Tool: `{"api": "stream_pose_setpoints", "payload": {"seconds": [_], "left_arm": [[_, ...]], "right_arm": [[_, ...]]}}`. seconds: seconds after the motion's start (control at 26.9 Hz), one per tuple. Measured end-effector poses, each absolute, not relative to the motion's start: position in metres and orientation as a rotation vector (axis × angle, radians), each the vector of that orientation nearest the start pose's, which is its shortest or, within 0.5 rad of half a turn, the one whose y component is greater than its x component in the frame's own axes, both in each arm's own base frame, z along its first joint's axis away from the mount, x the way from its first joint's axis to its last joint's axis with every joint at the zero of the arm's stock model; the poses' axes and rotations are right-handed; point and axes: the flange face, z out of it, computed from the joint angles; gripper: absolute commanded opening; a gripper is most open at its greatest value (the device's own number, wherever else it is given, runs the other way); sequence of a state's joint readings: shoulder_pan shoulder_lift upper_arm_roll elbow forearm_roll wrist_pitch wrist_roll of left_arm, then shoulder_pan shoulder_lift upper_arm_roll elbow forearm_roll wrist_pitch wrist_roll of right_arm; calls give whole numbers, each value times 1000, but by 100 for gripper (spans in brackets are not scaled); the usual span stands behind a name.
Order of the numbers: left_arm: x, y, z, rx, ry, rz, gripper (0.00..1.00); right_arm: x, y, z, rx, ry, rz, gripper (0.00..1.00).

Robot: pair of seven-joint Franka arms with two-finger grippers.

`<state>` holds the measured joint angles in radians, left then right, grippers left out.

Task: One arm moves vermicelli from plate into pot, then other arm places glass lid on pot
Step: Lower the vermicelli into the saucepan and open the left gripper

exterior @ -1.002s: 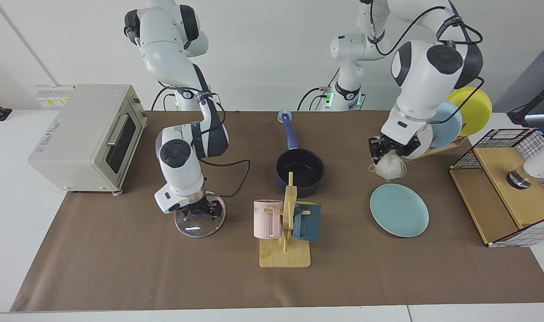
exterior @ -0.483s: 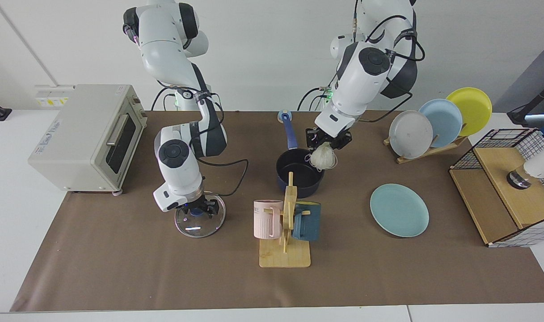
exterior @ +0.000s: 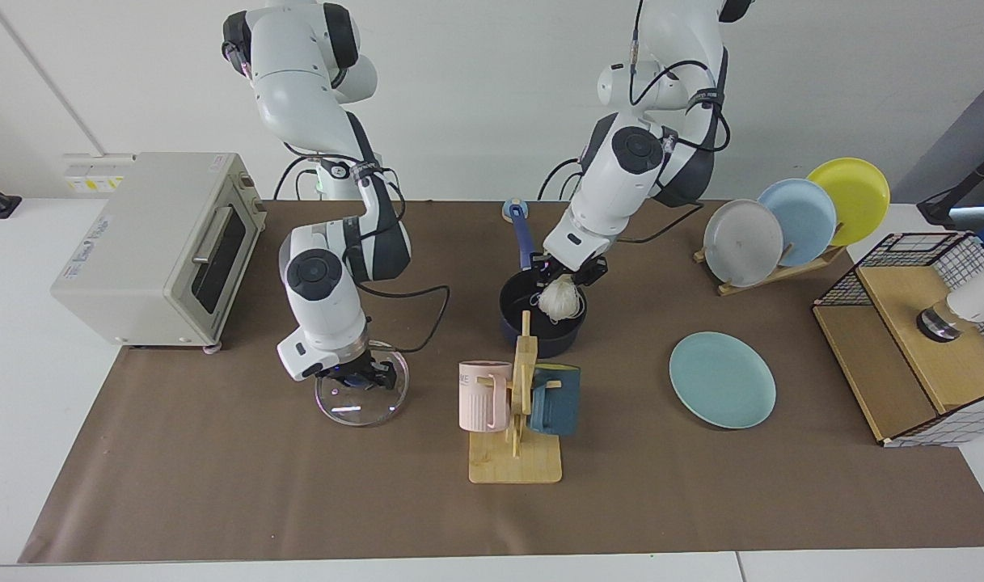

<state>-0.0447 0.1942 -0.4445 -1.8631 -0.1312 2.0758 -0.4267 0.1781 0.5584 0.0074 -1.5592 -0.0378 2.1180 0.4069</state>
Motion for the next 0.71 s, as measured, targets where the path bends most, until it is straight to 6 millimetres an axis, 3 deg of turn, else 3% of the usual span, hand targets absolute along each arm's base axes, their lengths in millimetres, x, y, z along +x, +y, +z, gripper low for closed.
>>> {"api": "stream_pose_setpoints", "payload": {"seconds": [0.45, 0.48, 0.56, 0.59, 0.71], "left_arm": [[541, -299, 358, -3364, -19, 129, 0], [540, -299, 354, -3364, -21, 127, 8], [537, -299, 346, -3362, -23, 132, 73], [535, -298, 343, -3360, -24, 135, 100], [533, -298, 340, -3358, -29, 139, 100]], "right_arm": [[678, 121, 390, -3145, 322, -69, 0], [676, 120, 395, -3145, 322, -69, 0], [673, 118, 407, -3147, 320, -64, 0], [671, 117, 412, -3148, 318, -60, 0], [665, 115, 427, -3150, 316, -47, 0]]}}
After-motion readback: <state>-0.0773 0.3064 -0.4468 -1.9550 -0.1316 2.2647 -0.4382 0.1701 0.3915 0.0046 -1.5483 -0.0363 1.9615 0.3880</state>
